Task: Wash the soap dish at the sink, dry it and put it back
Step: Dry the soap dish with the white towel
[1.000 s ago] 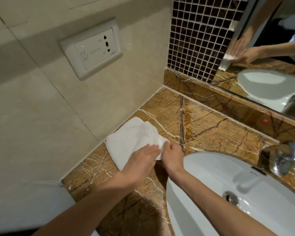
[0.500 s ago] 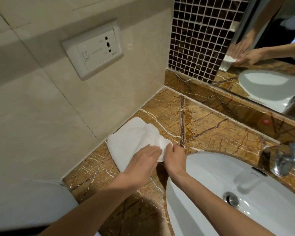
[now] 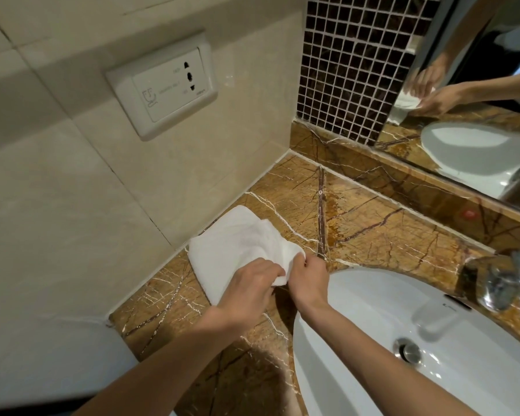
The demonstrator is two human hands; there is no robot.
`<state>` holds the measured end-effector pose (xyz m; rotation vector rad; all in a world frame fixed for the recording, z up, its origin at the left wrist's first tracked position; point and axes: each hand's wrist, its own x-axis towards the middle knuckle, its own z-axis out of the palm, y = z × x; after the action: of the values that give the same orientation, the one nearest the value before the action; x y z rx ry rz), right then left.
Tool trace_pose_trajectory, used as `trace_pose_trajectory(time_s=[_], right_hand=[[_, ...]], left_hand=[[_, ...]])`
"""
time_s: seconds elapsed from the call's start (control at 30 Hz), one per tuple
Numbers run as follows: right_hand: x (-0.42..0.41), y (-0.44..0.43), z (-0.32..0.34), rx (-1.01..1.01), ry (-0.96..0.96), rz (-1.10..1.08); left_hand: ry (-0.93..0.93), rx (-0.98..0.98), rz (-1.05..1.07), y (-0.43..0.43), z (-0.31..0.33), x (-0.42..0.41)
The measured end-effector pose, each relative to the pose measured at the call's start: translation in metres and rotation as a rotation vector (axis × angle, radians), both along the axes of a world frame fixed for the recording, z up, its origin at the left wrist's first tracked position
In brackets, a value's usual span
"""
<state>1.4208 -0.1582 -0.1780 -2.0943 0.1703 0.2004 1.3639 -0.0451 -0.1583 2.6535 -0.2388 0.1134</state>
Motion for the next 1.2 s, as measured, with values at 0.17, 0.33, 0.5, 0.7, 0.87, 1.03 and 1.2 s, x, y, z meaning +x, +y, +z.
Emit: trace_pose_trajectory(time_s=[0.17,0.33,0.5,0.7,0.87,1.03,1.2], right_hand=[[0.002,-0.006,-0.001,-0.011,-0.027,0.096],[-0.002,-0.007,0.000,0.049,0.059,0.115],[-0.005,-0.002,0.001,0.273,0.323,-0.035],[0.004,-0.007,0.001,0.553,0.495,-0.039],[0.017,-0.003,0.001,0.379,0.388,0.093],[0.003,0.006,-0.001,0.210,0.084,0.071],[0.002,0.000,-0.007,0.313,0.216,0.001]], left_hand=[[0.070,0.168,-0.085,0.001,-0.003,0.007],[0.183,0.238,-0.039,-0.009,-0.001,0.008],[0.170,0.057,0.064,-0.009,0.005,0.008],[0.065,-0.107,0.048,0.014,0.002,0.002],[0.101,-0.060,0.021,0.024,-0.002,0.001],[0.117,0.017,0.108,-0.001,-0.005,0.007],[0.077,-0.014,0.135,-0.005,-0.007,0.006]])
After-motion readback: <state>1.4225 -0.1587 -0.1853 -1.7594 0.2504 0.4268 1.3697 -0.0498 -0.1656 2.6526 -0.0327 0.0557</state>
